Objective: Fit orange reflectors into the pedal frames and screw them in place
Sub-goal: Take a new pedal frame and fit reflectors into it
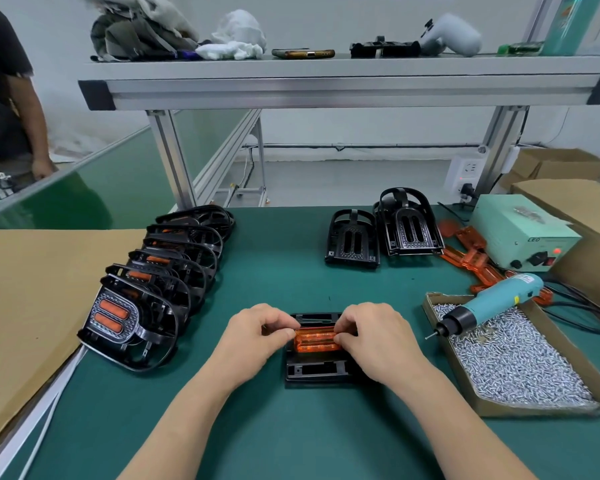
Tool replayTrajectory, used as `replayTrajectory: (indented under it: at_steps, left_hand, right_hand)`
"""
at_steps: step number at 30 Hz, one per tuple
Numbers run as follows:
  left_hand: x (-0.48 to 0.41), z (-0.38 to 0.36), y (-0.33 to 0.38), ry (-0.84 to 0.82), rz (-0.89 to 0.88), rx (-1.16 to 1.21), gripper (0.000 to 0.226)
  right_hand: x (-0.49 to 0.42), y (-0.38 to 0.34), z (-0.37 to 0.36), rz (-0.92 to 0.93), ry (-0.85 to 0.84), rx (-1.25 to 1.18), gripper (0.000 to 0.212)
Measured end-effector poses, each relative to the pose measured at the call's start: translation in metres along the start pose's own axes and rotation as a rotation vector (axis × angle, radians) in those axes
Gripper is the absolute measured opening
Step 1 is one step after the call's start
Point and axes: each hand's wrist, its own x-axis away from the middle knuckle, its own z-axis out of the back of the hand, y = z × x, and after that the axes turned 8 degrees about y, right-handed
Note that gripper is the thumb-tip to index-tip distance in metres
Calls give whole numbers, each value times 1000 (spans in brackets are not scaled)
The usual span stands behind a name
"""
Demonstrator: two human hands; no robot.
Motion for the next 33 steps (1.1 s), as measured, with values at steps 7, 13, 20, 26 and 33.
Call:
replayTrajectory:
  at_steps: [7,13,20,26,33]
  left_hand:
    - [1,-9,4,-56,-88,-169,19]
    - [-4,-8,8,-146,-140,-349,24]
    - [-8,-9,14,-191,-89,-414,19]
    - [-7,-10,12,-191,-92,-406,19]
    - [-4,-11,9,-173,-98,-361,21]
  right_hand:
    - [-1,-3,-1,40,-45,61,9]
    - [-3,-6,-1,57,-111,79,6]
    - [-2,-4,-1,52,-118,53,7]
    - [1,16,16,-42,73,-107,10]
    - [-17,74,56,-229,279,92,14]
